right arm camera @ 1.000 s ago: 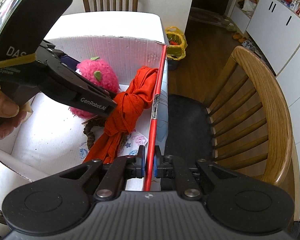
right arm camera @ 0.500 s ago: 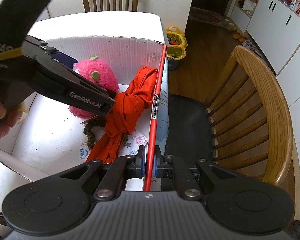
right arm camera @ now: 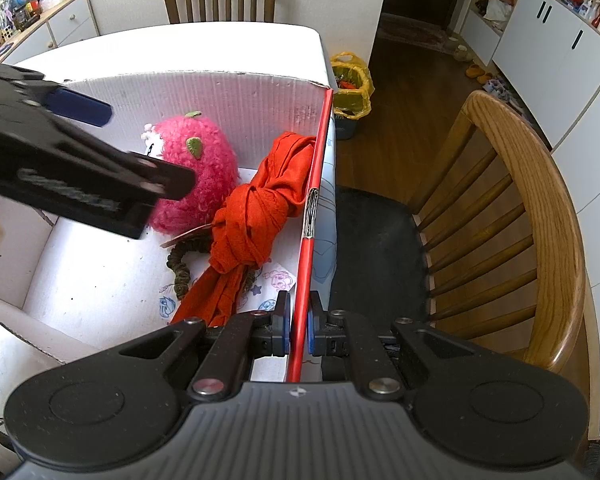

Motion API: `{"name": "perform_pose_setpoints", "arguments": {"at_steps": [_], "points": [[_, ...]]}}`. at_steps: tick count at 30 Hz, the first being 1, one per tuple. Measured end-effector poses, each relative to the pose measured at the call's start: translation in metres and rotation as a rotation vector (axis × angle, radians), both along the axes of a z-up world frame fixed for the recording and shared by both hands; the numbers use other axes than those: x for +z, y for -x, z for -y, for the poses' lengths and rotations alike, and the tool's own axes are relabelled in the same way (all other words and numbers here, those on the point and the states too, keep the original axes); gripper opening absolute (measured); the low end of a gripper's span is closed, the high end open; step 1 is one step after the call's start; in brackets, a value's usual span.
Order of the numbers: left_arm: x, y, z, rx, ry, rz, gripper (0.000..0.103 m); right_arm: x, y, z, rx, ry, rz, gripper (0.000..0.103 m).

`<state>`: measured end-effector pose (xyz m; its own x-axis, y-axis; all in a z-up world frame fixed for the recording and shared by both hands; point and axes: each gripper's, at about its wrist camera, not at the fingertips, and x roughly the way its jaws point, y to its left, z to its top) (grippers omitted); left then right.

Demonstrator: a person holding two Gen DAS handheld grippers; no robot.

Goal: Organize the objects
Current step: 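Carry the plush toy into the red box and open the left gripper, then move the left gripper back to the pile over the pink fleece hood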

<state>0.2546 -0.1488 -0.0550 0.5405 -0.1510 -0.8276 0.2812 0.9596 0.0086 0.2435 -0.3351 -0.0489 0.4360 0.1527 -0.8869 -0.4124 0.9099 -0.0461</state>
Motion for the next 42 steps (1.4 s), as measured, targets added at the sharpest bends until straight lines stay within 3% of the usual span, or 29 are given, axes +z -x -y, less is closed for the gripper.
{"name": "perform_pose_setpoints", "arguments": {"at_steps": [13,25,33,38,42], "points": [[0.035,0.038,-0.062,0.136,0.104,0.033,0.102,-0.001,0.000,-0.003,-0.002,0.017,0.001,0.007],[0.043,0.071,-0.145,0.307,0.071,0.064,0.102,-0.002,0.000,-0.007,-0.011,0.031,0.001,0.008],[0.017,0.073,-0.209,0.476,0.045,0.003,0.102,-0.003,0.000,-0.009,-0.023,0.039,0.000,0.008],[-0.015,0.068,-0.243,0.582,0.089,-0.097,0.102,-0.002,-0.001,-0.009,-0.027,0.043,-0.001,0.008],[-0.041,0.063,-0.253,0.597,0.122,-0.172,0.102,-0.002,-0.001,-0.010,-0.029,0.047,-0.002,0.008]]}}
